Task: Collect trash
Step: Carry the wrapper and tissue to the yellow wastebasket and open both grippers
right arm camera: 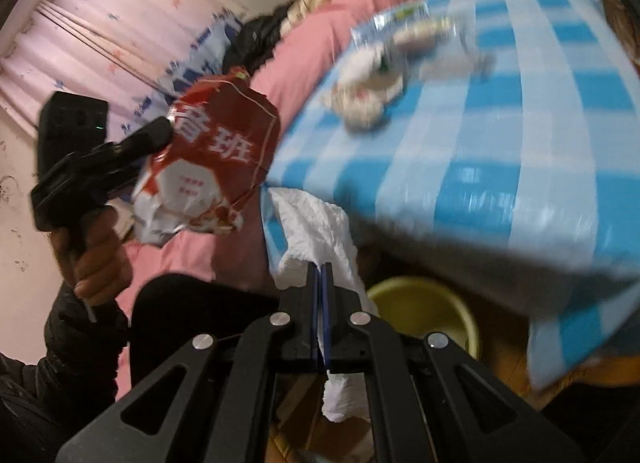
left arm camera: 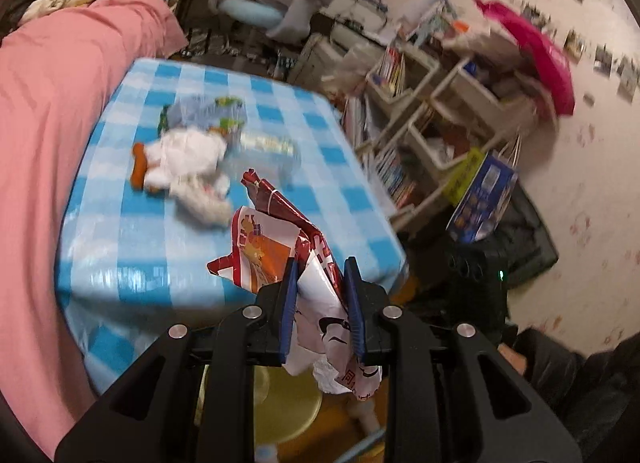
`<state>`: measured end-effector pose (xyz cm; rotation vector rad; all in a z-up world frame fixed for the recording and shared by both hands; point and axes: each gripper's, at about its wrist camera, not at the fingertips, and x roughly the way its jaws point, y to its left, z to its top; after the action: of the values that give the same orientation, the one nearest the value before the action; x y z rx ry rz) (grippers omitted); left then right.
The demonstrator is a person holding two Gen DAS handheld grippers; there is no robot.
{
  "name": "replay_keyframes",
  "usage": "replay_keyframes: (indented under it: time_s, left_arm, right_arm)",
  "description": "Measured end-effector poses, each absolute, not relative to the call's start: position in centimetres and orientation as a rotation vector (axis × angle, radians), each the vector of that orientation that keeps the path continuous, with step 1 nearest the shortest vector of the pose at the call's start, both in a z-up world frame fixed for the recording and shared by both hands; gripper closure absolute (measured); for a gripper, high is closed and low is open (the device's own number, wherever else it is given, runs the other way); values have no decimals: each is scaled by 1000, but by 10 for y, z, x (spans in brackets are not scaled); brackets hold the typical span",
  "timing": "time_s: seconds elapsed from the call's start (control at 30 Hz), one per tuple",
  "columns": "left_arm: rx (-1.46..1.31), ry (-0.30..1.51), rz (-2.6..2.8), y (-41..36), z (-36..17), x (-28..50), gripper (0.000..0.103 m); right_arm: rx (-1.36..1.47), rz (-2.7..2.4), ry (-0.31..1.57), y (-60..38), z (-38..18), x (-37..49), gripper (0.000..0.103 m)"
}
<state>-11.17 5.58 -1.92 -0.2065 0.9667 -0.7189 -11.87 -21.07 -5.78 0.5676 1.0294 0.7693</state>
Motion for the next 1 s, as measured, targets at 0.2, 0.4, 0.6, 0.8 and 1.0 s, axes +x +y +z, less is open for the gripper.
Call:
replay_keyframes:
  time_s: [0.2,0.4,0.6,0.8,1.0]
  left_arm:
    - [-158,1074,-663,46,-62,-139,80]
    - [-111,1189,-580,35,-104,-150,80]
    - [-17,1272,-554,21,-124,-156,66]
    - [2,1243,-528,22,-120,-155,38]
    - [-88,1086,-470,41,-99,-150,32]
  right_arm:
    - [469,746,1145,-190,-79,-128,100]
    - [427,622,1167,-201,-86,-130,42]
    - [450,561,1121,-216,-83,-134,42]
    - [474,518,1072,-224,-79,-132,39]
    - [424,492,1023,-214,-71,-127,39]
